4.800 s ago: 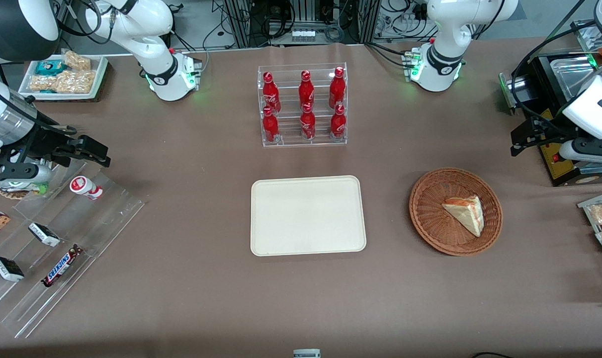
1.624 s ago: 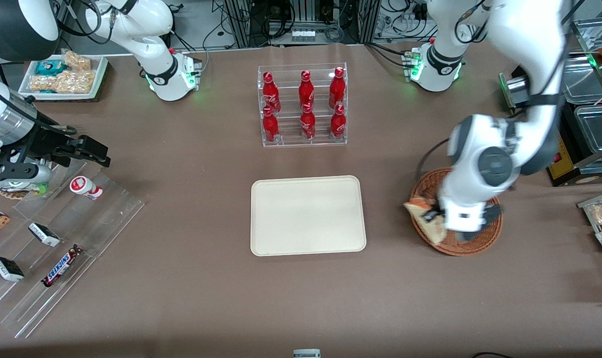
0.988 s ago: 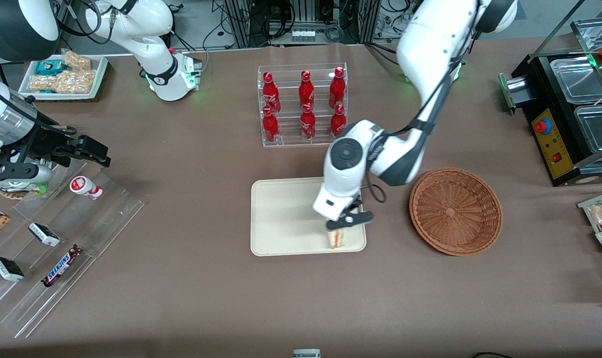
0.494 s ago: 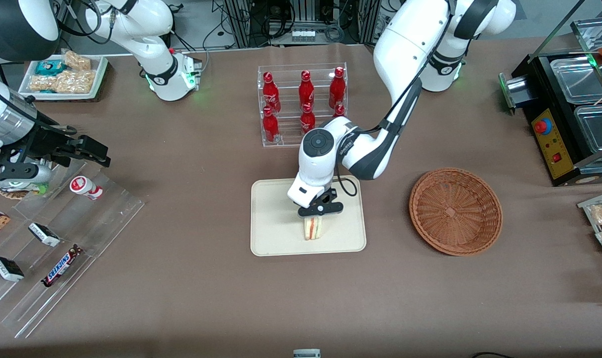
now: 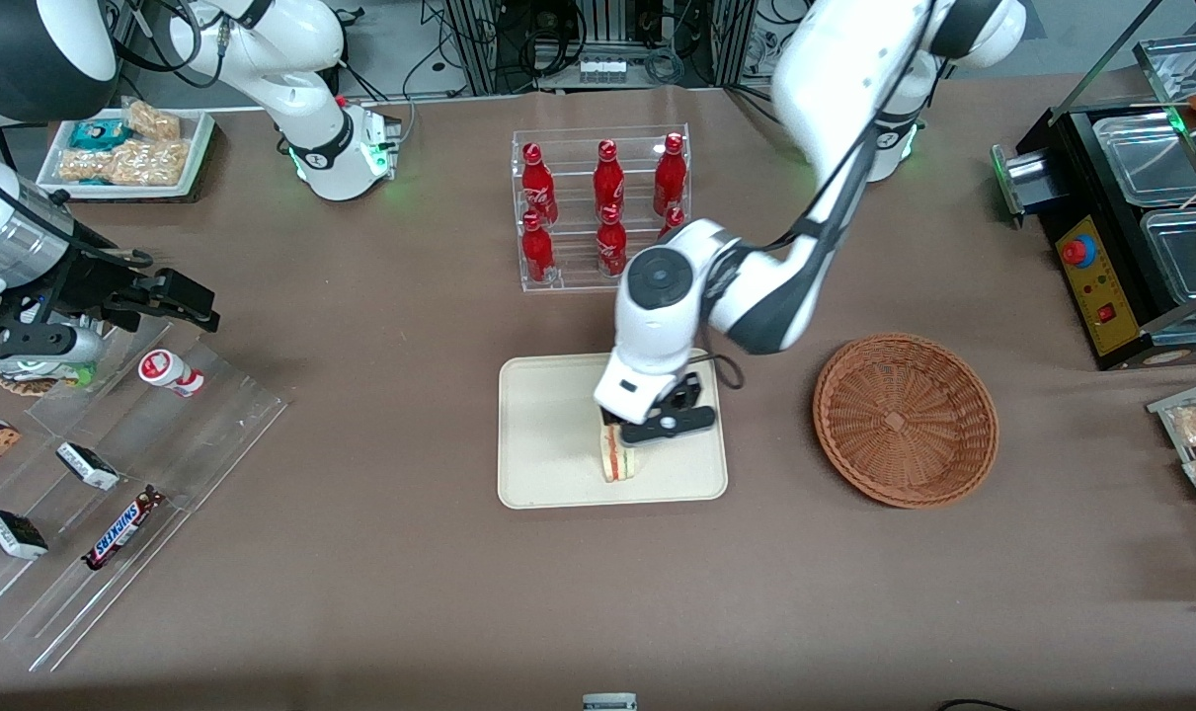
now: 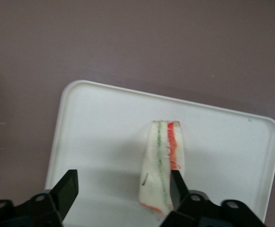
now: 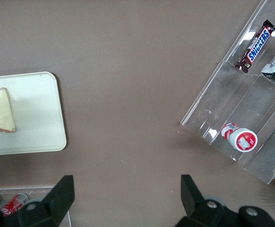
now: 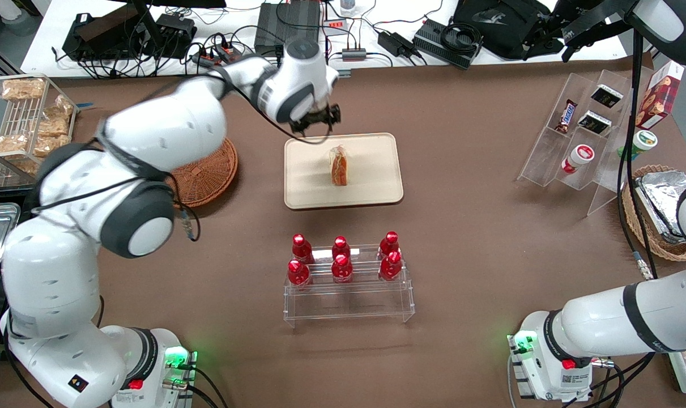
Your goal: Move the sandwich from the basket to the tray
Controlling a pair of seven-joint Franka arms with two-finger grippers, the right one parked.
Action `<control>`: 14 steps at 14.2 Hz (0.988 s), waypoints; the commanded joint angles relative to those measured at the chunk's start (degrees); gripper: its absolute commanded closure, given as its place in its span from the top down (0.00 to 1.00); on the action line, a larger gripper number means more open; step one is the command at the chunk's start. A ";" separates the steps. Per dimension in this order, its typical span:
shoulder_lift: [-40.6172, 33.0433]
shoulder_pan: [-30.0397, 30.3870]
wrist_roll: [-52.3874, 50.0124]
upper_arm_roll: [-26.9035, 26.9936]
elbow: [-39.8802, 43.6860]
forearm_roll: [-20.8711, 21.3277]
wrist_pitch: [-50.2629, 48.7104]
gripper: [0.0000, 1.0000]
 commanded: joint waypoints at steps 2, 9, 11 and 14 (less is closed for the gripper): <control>-8.70 5.32 1.65 -0.17 -1.76 0.32 -9.54 1.00; -17.32 23.34 21.82 -0.34 -5.36 -1.88 -20.44 1.00; -19.86 28.35 30.53 -0.34 -5.36 -2.33 -24.23 1.00; -23.38 33.81 41.96 -0.26 -5.36 -2.41 -28.89 1.00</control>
